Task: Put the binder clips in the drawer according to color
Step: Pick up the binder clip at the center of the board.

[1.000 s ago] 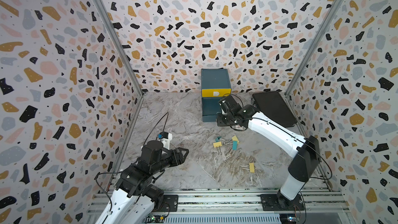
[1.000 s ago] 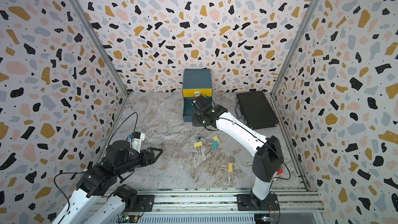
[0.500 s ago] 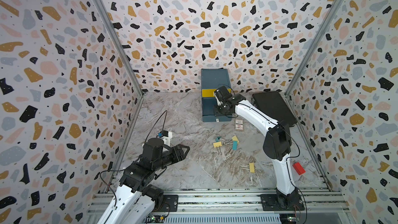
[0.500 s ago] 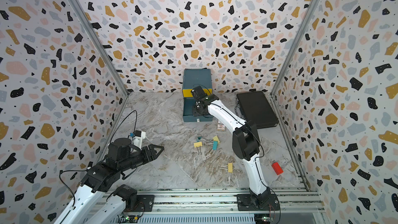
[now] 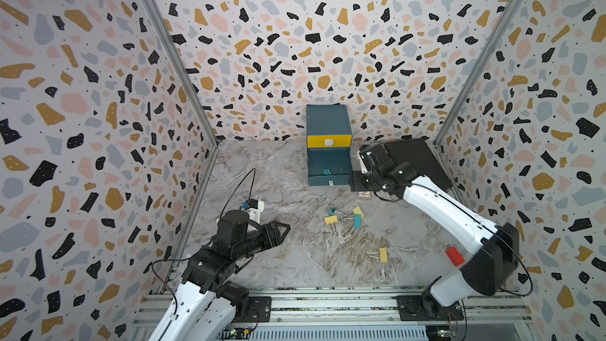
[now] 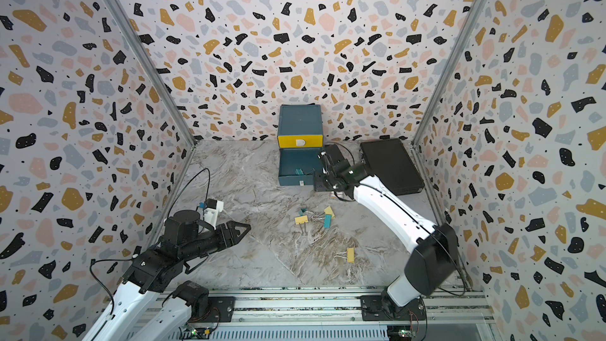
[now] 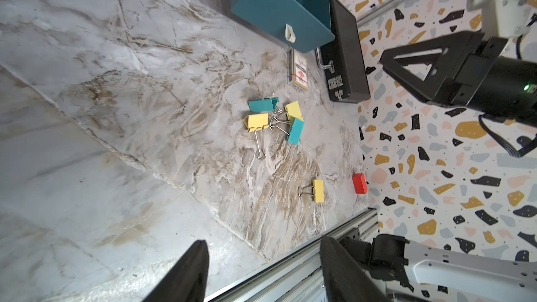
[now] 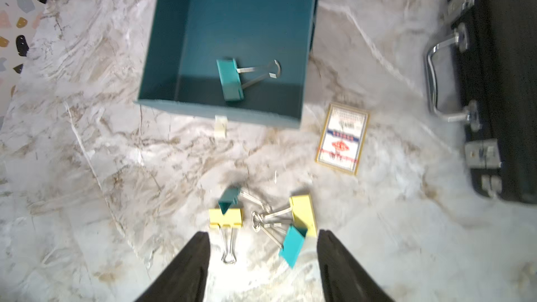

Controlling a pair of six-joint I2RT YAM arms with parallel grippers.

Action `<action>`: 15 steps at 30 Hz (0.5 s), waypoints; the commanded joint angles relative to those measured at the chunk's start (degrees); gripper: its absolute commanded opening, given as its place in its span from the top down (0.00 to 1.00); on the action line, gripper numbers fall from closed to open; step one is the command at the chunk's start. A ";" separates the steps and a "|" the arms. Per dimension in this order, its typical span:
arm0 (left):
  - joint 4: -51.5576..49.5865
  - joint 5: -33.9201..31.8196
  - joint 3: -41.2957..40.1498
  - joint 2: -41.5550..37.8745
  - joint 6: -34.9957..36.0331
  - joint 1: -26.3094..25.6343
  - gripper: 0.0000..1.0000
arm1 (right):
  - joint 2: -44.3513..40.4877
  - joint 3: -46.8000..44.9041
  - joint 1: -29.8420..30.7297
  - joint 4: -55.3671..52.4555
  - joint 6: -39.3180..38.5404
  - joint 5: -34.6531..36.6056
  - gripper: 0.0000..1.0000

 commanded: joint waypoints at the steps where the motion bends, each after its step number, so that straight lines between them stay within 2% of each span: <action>1: -2.07 5.06 2.12 0.65 5.28 0.35 0.35 | -3.78 -12.49 0.23 4.59 6.00 -3.63 0.34; 6: -5.80 5.40 2.93 -0.23 7.71 0.35 0.35 | -3.65 -21.51 1.39 8.70 7.57 -6.74 0.33; 15: -3.42 5.23 2.28 -1.24 4.86 0.30 0.36 | 5.96 -23.91 3.85 12.66 7.15 -2.51 0.34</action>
